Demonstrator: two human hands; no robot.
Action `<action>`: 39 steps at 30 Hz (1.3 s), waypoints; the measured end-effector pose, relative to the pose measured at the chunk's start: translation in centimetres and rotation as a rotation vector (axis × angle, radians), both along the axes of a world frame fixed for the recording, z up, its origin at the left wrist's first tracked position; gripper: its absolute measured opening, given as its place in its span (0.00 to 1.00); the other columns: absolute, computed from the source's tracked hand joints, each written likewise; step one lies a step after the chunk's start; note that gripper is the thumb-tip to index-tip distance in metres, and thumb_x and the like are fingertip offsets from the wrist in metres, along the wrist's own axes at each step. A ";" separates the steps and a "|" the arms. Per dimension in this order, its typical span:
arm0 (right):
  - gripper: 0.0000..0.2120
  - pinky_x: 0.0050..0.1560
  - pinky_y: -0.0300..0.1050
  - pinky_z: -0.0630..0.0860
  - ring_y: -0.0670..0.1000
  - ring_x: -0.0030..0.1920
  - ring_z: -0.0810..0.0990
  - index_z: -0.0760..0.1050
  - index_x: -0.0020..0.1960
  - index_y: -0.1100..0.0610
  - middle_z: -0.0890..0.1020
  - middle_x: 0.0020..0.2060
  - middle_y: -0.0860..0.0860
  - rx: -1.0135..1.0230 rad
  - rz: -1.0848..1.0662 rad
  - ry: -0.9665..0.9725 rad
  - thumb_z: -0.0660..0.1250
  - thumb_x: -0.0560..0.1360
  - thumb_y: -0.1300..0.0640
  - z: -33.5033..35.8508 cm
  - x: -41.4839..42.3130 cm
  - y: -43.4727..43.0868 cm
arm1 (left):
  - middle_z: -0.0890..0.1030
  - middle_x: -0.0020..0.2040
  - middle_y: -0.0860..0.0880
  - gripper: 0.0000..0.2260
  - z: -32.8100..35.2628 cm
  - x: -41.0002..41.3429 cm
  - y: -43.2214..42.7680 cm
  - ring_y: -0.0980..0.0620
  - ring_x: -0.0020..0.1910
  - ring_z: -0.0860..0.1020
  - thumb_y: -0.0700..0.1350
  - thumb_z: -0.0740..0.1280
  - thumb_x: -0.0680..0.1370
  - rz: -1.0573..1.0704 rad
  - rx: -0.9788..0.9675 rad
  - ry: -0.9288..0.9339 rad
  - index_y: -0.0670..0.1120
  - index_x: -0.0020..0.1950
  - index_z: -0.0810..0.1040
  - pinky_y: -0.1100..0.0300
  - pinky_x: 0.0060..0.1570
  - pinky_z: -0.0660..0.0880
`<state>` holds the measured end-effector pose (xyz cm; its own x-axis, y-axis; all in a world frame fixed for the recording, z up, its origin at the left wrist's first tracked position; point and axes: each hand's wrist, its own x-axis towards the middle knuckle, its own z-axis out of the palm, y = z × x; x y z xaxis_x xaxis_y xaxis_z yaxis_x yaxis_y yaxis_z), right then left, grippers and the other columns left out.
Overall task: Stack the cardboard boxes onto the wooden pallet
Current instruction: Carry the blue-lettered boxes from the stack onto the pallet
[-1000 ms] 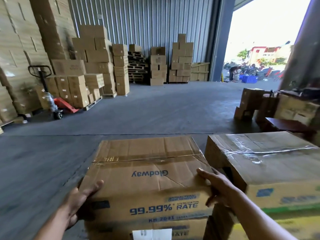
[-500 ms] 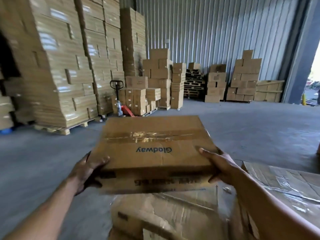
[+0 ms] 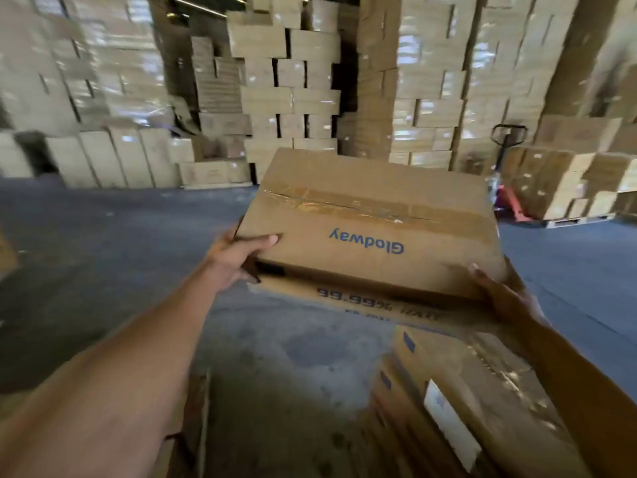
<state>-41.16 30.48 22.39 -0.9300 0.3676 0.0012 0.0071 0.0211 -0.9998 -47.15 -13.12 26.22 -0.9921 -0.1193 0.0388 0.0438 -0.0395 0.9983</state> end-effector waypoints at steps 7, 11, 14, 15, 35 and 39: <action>0.46 0.61 0.62 0.77 0.56 0.62 0.79 0.75 0.67 0.39 0.80 0.63 0.49 0.049 0.293 0.020 0.75 0.53 0.23 -2.3 -2.1 -13.6 | 0.78 0.59 0.52 0.33 -0.8 10.1 -12.7 0.42 0.65 0.73 0.48 0.81 0.55 0.259 0.014 -0.052 0.54 0.59 0.76 0.24 0.50 0.73; 0.36 0.52 0.69 0.80 0.57 0.59 0.82 0.76 0.64 0.38 0.82 0.60 0.50 -0.032 0.421 0.015 0.79 0.58 0.33 -3.3 -1.9 -22.1 | 0.75 0.59 0.53 0.41 -1.7 14.3 -19.9 0.40 0.69 0.70 0.47 0.80 0.58 0.362 0.034 -0.089 0.56 0.69 0.71 0.27 0.52 0.75; 0.28 0.48 0.68 0.82 0.58 0.57 0.82 0.77 0.60 0.39 0.82 0.59 0.51 -0.071 0.482 -0.037 0.77 0.61 0.37 -4.2 -1.0 -28.9 | 0.75 0.62 0.52 0.46 -2.8 17.3 -26.1 0.39 0.68 0.71 0.47 0.80 0.58 0.453 0.043 -0.106 0.55 0.75 0.68 0.28 0.51 0.76; 0.26 0.47 0.67 0.82 0.57 0.57 0.82 0.77 0.58 0.37 0.81 0.58 0.50 -0.067 0.489 -0.052 0.77 0.62 0.36 -4.6 -0.5 -31.3 | 0.75 0.64 0.52 0.46 -3.2 18.4 -28.3 0.39 0.68 0.72 0.47 0.80 0.58 0.463 0.035 -0.106 0.56 0.74 0.68 0.28 0.51 0.76; 0.33 0.46 0.77 0.78 0.62 0.66 0.75 0.71 0.70 0.42 0.76 0.67 0.52 -0.055 0.472 -0.140 0.78 0.68 0.44 -11.2 5.4 -64.2 | 0.78 0.59 0.52 0.47 -13.4 23.9 -61.8 0.43 0.47 0.84 0.54 0.83 0.56 0.443 0.013 -0.231 0.60 0.73 0.69 0.44 0.34 0.83; 0.33 0.43 0.80 0.75 0.59 0.61 0.79 0.72 0.66 0.38 0.80 0.62 0.48 -0.114 0.538 -0.180 0.78 0.64 0.42 -14.0 1.2 -68.4 | 0.78 0.58 0.53 0.46 -15.5 21.5 -64.9 0.42 0.51 0.83 0.55 0.83 0.55 0.536 0.003 -0.241 0.60 0.72 0.70 0.48 0.32 0.83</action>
<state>-39.99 -37.88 8.39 -0.9679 -0.1690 -0.1859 0.1950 -0.0388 -0.9800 -25.61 -78.02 10.77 -0.7740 -0.6067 -0.1812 -0.1696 -0.0770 0.9825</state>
